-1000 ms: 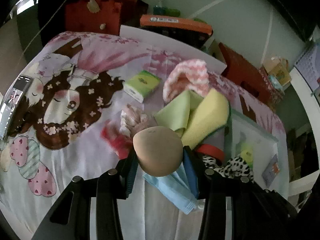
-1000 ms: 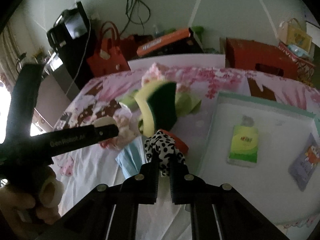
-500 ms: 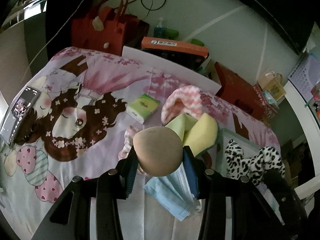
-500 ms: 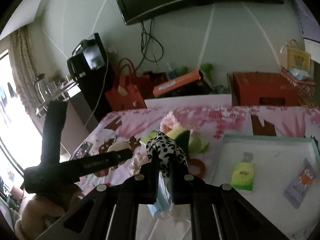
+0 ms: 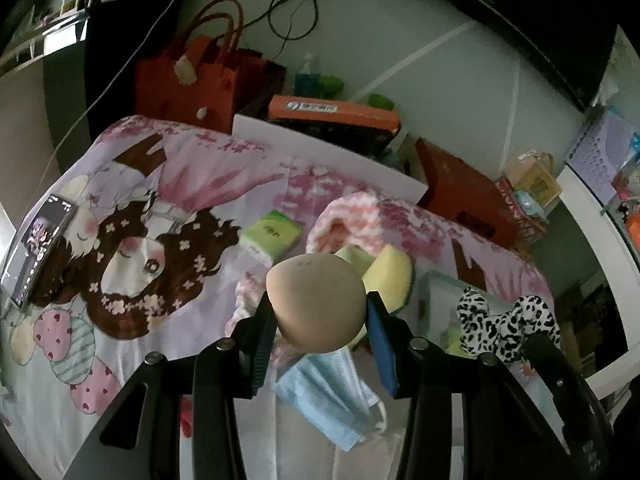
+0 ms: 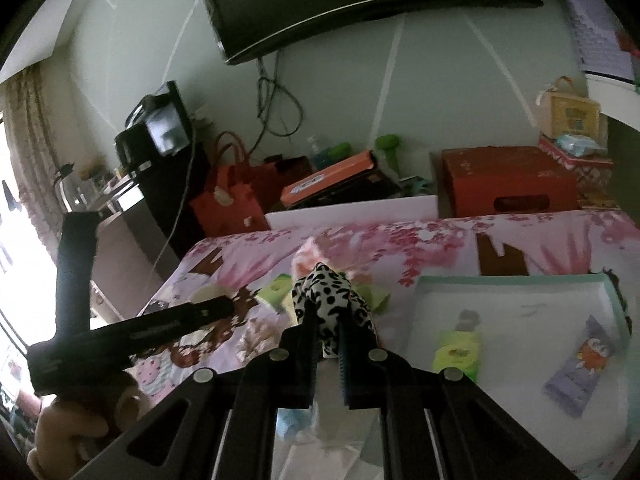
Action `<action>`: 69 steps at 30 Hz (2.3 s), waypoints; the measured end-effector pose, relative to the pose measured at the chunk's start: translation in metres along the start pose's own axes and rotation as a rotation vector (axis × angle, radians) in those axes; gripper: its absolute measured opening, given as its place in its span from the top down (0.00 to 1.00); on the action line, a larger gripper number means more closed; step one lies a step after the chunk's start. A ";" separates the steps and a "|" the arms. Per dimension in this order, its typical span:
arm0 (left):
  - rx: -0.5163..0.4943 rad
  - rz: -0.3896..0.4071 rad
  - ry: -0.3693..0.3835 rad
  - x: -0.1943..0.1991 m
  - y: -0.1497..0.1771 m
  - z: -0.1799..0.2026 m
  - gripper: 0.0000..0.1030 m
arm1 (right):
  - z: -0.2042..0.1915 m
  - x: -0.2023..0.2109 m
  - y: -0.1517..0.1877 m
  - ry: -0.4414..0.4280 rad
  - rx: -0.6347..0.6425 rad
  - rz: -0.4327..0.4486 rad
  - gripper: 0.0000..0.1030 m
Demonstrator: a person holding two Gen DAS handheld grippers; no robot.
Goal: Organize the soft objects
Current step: 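Carry the sponge puff and leopard scrunchie over the tray with both tools, then open both tools to release the puff and scrunchie into the tray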
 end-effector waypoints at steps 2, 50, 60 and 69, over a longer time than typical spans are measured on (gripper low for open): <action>-0.007 0.014 0.010 0.002 -0.003 0.005 0.56 | 0.013 0.004 -0.004 0.033 -0.015 0.012 0.91; -0.496 -0.100 0.184 -0.113 0.025 0.220 0.40 | 0.226 0.011 0.004 0.458 -0.311 -0.048 0.91; -0.469 -0.103 0.182 -0.113 0.025 0.216 0.12 | 0.233 0.006 0.013 0.473 -0.330 -0.089 0.79; -0.411 -0.141 0.157 -0.116 0.021 0.201 0.04 | 0.233 0.005 0.017 0.495 -0.319 -0.108 0.24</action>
Point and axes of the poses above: each gripper's, at about its wrist camera, not at the fingertips, and x roughly against the way its jaws point, z to its right, y to its underside, the point moved 9 cm from there along -x, roughly the way its jaws point, and after that the axes turned 6 degrees about -z, right-handed, at the moved point
